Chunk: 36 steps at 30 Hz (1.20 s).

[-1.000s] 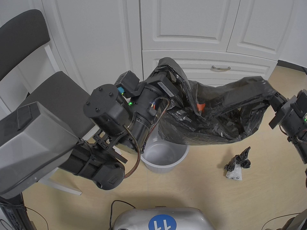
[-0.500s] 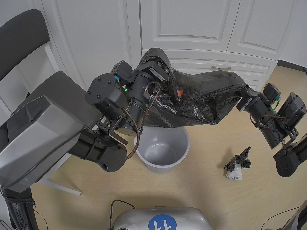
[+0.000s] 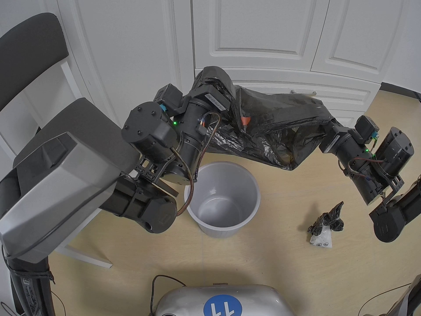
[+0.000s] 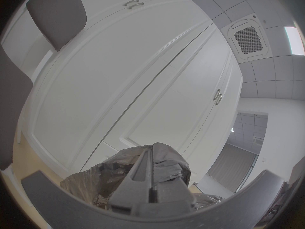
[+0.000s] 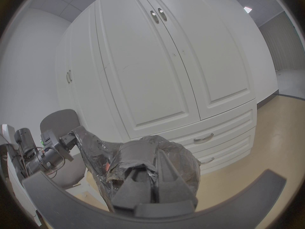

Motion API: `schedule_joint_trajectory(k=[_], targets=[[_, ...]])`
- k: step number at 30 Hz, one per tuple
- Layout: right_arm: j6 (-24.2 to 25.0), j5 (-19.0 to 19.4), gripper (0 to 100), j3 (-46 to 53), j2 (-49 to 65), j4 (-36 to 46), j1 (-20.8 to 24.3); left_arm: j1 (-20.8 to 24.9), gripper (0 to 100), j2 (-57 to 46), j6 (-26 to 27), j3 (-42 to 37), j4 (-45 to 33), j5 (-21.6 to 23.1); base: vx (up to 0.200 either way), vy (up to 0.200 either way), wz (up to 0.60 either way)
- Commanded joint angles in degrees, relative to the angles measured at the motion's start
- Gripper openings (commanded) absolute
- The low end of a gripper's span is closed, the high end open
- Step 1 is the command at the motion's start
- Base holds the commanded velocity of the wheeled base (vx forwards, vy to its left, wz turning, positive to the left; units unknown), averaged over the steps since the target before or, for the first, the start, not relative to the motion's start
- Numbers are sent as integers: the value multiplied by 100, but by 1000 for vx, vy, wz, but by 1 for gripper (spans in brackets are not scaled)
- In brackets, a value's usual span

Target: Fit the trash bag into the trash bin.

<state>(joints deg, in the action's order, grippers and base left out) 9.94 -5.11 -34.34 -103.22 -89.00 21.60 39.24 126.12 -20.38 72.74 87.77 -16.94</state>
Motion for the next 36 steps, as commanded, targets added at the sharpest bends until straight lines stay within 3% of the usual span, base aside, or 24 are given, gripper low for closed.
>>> schedule_joint_trajectory(k=[1, 11, 13, 17, 27, 36], targets=[[-159, 54, 0, 375, 258, -100, 2, 189, 0, 35, 8, -199, 3, -11, 0, 0, 0], [-712, 458, 0, 1210, 1023, -100, 99, 541, 0, -492, 34, -1438, 3, -213, 0, 0, 0], [-994, 669, 0, 1562, 1120, -100, 107, 673, 0, -554, -18, -1992, 12, -204, 0, 0, 0], [-1310, 1029, 0, 2072, 1084, -100, 99, 778, 0, -501, -27, -2308, 12, -195, 0, 0, 0], [-1758, 1064, 0, 2511, 1111, -100, 134, 778, 0, -747, 34, -3196, 3, -81, 0, 0, 0], [-1978, 1021, 0, 2687, 1093, 313, 582, 576, 0, -598, 500, -3846, -6, 605, 0, 0, 0]])
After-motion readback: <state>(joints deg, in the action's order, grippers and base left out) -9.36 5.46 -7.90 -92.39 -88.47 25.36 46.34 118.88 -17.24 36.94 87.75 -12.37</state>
